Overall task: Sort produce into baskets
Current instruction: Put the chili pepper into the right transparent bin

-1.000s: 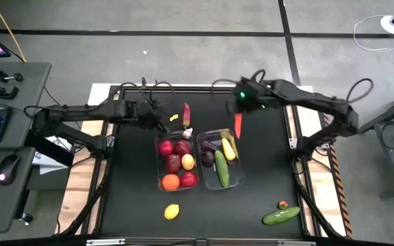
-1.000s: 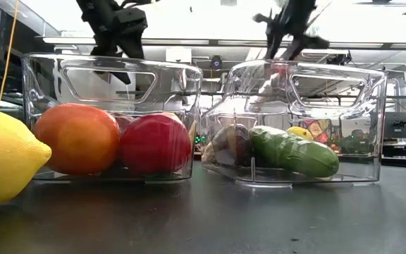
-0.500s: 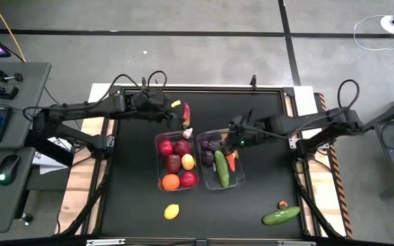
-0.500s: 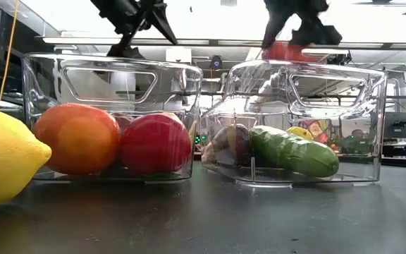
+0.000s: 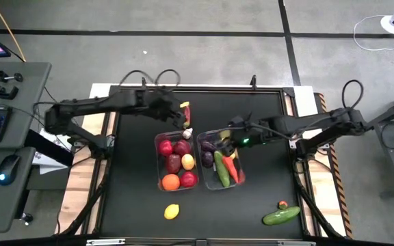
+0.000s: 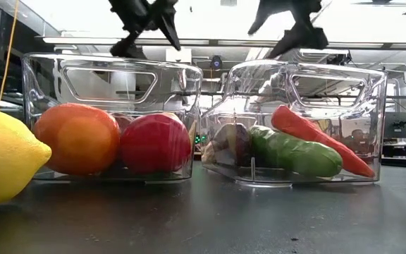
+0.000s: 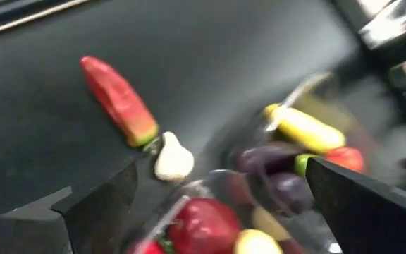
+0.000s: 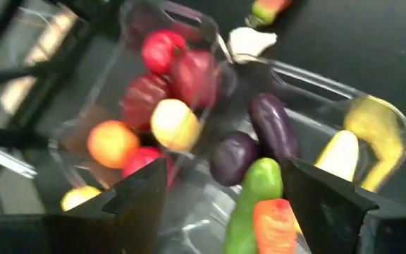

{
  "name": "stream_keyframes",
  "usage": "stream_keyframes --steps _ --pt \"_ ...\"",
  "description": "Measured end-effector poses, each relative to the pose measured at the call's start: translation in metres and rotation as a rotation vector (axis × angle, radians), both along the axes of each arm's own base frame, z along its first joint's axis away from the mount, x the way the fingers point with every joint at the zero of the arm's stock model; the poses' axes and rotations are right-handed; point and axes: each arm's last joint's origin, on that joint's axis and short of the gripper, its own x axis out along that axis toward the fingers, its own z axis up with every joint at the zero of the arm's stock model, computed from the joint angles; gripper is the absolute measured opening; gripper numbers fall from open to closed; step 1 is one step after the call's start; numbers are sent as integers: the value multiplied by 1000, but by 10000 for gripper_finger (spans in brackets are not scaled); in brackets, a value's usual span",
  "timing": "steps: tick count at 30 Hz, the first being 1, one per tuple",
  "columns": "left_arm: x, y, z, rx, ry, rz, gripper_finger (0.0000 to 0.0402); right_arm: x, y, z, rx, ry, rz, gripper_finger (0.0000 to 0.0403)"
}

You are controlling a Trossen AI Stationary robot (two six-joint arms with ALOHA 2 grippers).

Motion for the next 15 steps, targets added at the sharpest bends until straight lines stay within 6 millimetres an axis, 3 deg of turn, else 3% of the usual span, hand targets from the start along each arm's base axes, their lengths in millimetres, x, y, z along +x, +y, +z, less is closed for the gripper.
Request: stream_keyframes --steps 4,8,15 --pt "32 25 -24 -5 138 -11 397 -11 -3 15 19 -77 -71 271" --pt "57 58 -62 -28 291 -5 397 -21 -3 26 35 -142 -164 271" --pt "65 106 -136 -106 489 65 397 -25 10 29 62 -194 -260 271"
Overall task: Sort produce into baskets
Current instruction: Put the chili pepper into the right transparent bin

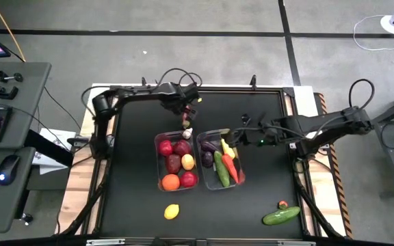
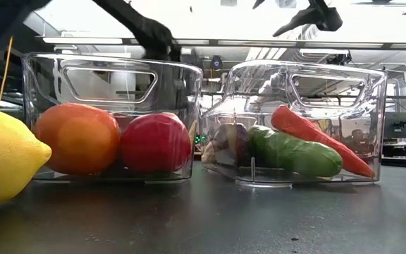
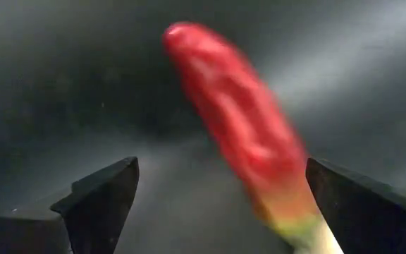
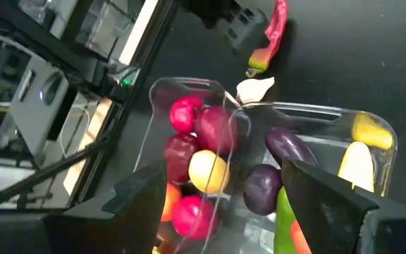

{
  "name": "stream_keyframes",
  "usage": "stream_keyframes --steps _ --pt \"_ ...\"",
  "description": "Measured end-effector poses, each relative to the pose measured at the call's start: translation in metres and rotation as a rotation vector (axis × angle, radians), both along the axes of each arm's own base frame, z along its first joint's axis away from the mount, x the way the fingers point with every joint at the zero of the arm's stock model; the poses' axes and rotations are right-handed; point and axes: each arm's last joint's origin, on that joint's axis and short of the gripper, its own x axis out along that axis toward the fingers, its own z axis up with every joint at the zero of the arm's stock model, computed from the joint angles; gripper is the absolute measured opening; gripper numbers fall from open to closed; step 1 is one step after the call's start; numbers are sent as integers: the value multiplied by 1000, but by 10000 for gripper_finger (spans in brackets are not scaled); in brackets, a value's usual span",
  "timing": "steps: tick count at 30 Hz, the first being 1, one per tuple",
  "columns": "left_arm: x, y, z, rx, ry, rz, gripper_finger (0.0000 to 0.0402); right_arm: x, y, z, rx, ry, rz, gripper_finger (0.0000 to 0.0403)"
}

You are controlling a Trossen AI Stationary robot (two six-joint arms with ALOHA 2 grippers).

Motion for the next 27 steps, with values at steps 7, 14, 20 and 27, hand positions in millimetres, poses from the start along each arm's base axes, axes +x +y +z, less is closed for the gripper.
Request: stream_keyframes --steps 7,14,20,27 --pt "7 15 -36 -54 6 21 397 0 7 -1 -12 -23 -67 271" --pt "12 10 -44 -33 28 -3 391 0 7 -1 -10 -18 -54 271" --pt "13 2 -38 6 61 -94 297 0 7 -1 -51 3 -16 271" --pt "10 -13 11 109 -21 -192 87 -1 7 -1 -100 25 23 271"
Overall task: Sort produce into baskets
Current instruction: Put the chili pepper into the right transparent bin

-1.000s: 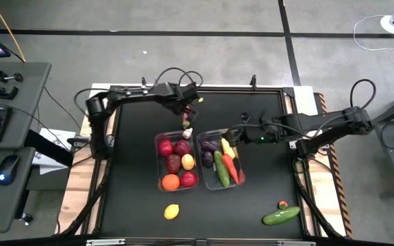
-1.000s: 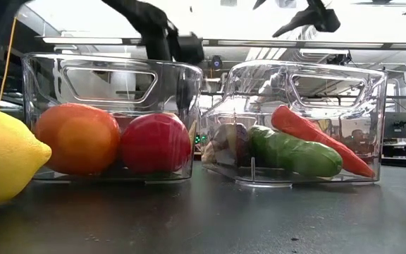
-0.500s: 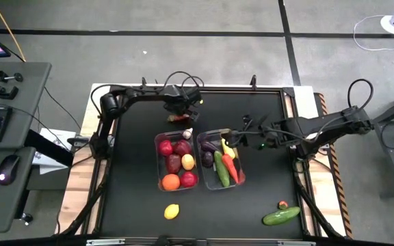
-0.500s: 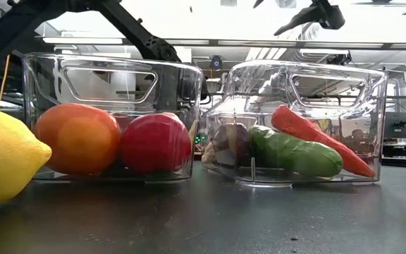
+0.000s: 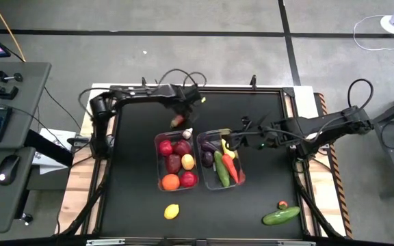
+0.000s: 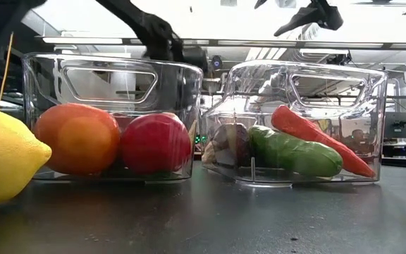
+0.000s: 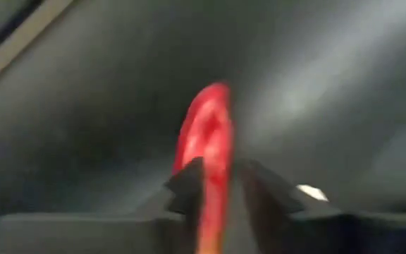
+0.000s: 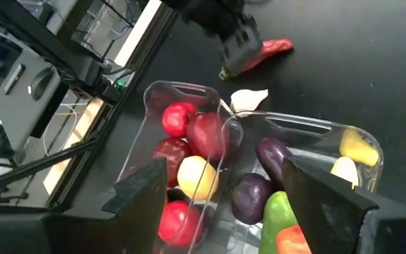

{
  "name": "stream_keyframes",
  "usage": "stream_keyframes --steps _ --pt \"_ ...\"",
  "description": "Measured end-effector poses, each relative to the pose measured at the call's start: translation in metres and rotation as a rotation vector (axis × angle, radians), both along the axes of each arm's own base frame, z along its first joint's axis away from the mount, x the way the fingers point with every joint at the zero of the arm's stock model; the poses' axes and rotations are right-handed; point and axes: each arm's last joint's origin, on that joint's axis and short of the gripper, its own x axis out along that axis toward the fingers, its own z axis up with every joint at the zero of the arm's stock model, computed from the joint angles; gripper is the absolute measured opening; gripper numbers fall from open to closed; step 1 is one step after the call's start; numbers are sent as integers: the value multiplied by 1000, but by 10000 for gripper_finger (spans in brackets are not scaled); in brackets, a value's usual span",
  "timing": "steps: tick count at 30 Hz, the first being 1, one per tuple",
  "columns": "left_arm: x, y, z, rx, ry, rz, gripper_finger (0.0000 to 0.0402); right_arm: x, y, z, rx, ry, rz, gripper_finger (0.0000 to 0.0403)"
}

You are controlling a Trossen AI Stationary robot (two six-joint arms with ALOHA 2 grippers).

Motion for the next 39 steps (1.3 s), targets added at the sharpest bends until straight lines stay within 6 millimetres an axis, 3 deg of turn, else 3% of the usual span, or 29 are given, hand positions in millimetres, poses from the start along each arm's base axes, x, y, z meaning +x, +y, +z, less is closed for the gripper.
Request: stream_keyframes --steps 4,8,11,14,20,25,30,35,39 --pt "-5 -18 56 86 -187 -42 10 -3 -1 3 -23 -7 8 271" --pt "-9 -50 113 168 -432 -117 24 -10 -3 9 -43 -25 -11 271" --pt "-13 -72 133 217 -499 -177 33 -15 -5 12 -55 -36 -28 271" --pt "-17 -83 138 272 -455 -238 34 -16 -5 13 -55 -37 -28 271" --pt "-33 -56 116 190 -264 -119 65 -16 -5 13 -48 -39 -31 271" --pt "-41 -30 63 26 -176 -72 139 -16 -5 13 -26 -47 -45 271" --pt "-47 -26 7 -111 -72 -55 222 -15 -5 13 -5 -55 -59 271" --pt "-45 -22 -18 -137 -19 -43 286 -15 -5 13 -4 -55 -60 271" --pt "-38 -15 -29 -147 -47 -19 303 -15 -5 13 0 -58 -63 271"
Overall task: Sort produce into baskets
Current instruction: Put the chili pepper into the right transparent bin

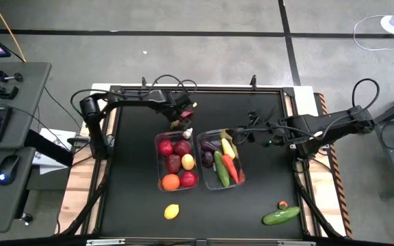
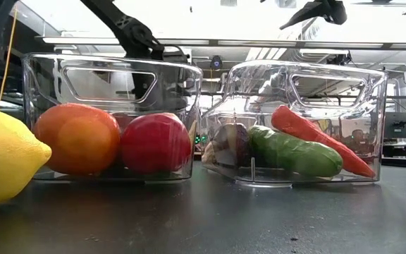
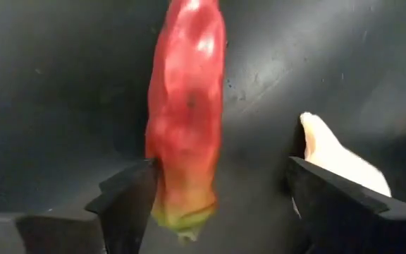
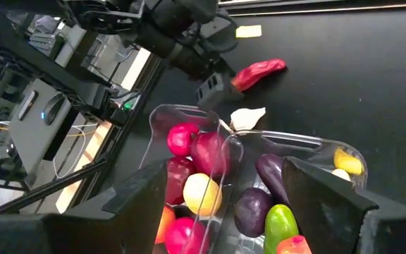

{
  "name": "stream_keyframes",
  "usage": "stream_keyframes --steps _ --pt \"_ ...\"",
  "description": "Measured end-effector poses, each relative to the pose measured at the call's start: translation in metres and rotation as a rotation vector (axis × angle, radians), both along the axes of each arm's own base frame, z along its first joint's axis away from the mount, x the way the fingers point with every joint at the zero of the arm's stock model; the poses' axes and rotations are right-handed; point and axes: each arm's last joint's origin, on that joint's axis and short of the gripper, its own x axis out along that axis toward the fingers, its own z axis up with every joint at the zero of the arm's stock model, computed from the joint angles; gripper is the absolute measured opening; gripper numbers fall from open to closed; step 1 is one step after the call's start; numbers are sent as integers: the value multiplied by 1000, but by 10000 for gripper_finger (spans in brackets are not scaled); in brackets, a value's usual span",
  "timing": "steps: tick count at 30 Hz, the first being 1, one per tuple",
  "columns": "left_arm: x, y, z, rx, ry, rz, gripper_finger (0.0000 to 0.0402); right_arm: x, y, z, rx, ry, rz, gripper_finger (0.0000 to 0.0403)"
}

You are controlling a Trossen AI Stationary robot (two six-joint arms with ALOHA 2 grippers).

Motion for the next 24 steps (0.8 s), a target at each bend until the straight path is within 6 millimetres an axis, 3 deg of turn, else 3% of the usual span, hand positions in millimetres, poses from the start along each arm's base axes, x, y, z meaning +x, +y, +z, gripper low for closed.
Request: stream_keyframes --steps 6,16,20,24 --pt "2 5 -23 22 62 45 305 0 0 0 11 -6 -15 271" --pt "6 4 -31 57 91 36 296 10 3 -10 8 36 -6 271" --pt "5 7 -24 109 95 19 237 13 4 -13 16 49 6 271" --pt "1 20 -4 179 66 56 127 12 3 -12 16 48 5 271"
